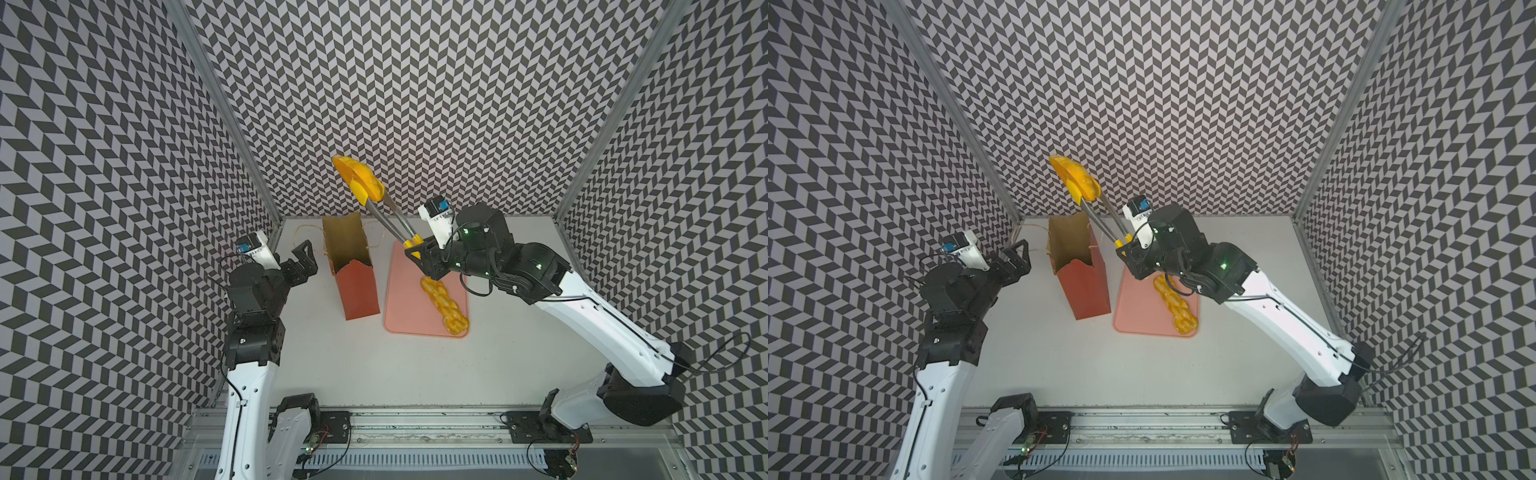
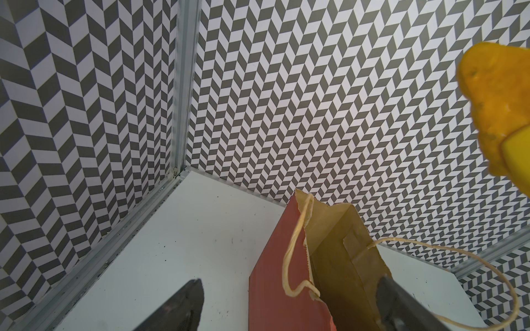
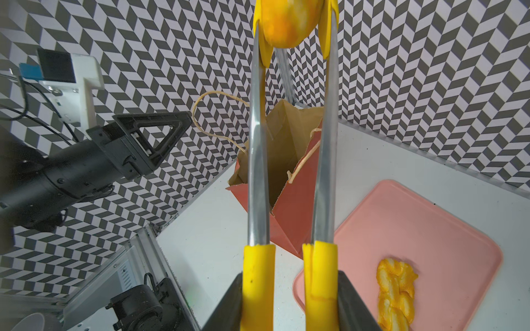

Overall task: Pack bread into a paper bag
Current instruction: Place the fake bread in the paper bag.

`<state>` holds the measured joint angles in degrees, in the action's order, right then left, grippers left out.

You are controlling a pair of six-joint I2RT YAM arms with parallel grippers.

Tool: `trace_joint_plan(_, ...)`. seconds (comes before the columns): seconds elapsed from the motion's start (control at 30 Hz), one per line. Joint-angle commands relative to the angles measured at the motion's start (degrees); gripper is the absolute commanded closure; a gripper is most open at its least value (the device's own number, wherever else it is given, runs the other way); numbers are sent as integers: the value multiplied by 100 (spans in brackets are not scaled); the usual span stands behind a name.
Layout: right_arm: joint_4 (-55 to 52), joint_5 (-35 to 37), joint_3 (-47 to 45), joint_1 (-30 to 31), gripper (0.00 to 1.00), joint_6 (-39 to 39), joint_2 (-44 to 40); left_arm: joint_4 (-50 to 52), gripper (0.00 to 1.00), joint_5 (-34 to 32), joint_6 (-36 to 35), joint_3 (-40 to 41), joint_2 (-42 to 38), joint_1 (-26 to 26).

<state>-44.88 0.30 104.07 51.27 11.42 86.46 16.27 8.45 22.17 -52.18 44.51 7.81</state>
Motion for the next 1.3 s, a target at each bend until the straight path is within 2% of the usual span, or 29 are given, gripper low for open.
trace_joint_plan(0.0, 545, -125, -66, 59, 81, -66, 61, -141, 2, 34, 6, 42, -21, 43)
trace_joint_plan(0.43, 1051, -586, -1125, 94, 82, 90, 49, -142, 2, 52, 5, 42, -16, 62)
trace_joint_plan(0.73, 1156, -711, -1390, 126, 82, 111, 91, -144, 2, 78, 11, 50, -15, 81)
trace_joint_plan(1.07, 1131, -739, -1303, 129, 61, 103, 94, -168, 2, 119, 6, 48, -2, 117)
trace_joint_plan(1.27, 1077, -740, -1201, 129, 54, 81, 107, -170, 2, 157, 6, 59, 14, 143)
